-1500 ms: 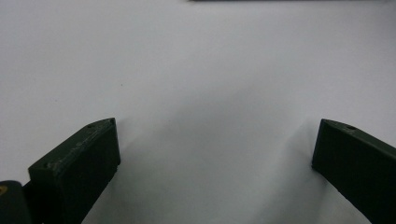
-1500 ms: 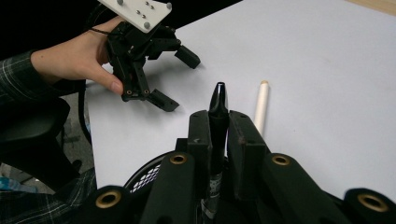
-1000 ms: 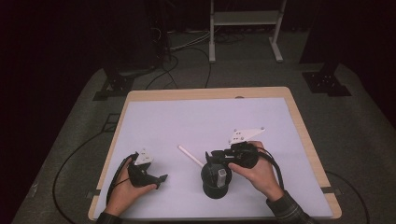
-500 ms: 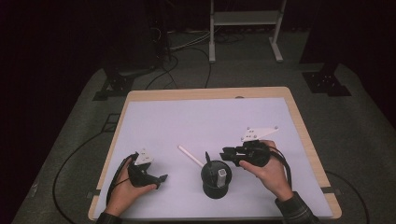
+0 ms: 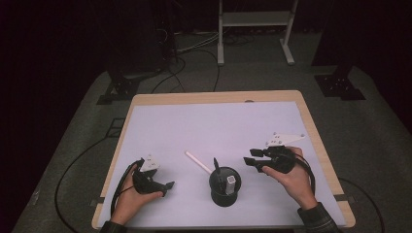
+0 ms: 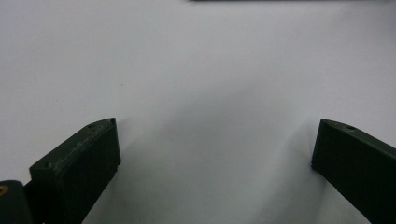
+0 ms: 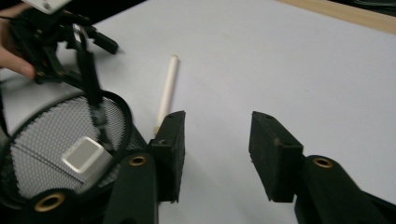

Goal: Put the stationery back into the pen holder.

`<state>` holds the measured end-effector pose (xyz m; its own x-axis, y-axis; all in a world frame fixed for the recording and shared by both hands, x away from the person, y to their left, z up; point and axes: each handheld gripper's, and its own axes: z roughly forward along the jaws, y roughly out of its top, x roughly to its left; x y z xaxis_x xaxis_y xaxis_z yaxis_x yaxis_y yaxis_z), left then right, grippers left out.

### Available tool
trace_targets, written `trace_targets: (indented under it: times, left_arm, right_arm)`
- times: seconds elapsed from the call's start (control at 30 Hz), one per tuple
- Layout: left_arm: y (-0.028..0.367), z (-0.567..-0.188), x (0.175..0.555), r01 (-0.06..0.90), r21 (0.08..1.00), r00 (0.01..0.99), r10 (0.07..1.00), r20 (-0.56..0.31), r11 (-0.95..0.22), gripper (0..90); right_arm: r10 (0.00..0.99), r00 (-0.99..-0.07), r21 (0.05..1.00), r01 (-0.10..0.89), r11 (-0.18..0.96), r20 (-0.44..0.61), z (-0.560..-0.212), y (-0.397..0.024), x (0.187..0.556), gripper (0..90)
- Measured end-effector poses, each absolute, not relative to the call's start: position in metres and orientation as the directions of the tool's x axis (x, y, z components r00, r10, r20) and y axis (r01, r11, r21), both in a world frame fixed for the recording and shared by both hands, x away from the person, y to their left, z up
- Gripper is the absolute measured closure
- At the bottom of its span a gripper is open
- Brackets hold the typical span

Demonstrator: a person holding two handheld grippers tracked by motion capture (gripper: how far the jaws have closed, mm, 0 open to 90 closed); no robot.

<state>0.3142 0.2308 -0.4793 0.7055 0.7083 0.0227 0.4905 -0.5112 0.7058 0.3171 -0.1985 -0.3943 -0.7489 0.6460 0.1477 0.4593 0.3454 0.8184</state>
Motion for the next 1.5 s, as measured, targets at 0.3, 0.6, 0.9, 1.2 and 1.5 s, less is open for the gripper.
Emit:
trace_targets:
  times: [0.3,0.6,0.9,1.2,1.5]
  left_arm:
    - [0.230,-0.474,0.313,0.494,0.702,0.701,0.713,0.029,-0.514,11.6]
    - [0.227,-0.465,0.315,0.468,0.714,0.708,0.705,0.050,-0.521,14.2]
    - [0.214,-0.453,0.324,0.417,0.734,0.746,0.663,0.061,-0.536,14.2]
    - [0.198,-0.447,0.338,0.364,0.740,0.788,0.611,0.081,-0.566,14.5]
    - [0.183,-0.444,0.350,0.314,0.738,0.830,0.550,0.091,-0.597,16.1]
  right_arm:
    - [0.721,-0.687,0.791,0.490,0.365,0.093,-0.415,-0.219,0.318,48.9]
    - [0.785,-0.619,0.729,0.555,0.401,0.039,-0.449,-0.240,0.321,41.8]
    - [0.819,-0.574,0.693,0.599,0.401,0.021,-0.467,-0.253,0.325,40.1]
    - [0.832,-0.555,0.707,0.589,0.392,0.001,-0.475,-0.259,0.325,36.8]
    - [0.837,-0.547,0.754,0.554,0.353,0.010,-0.482,-0.262,0.321,34.1]
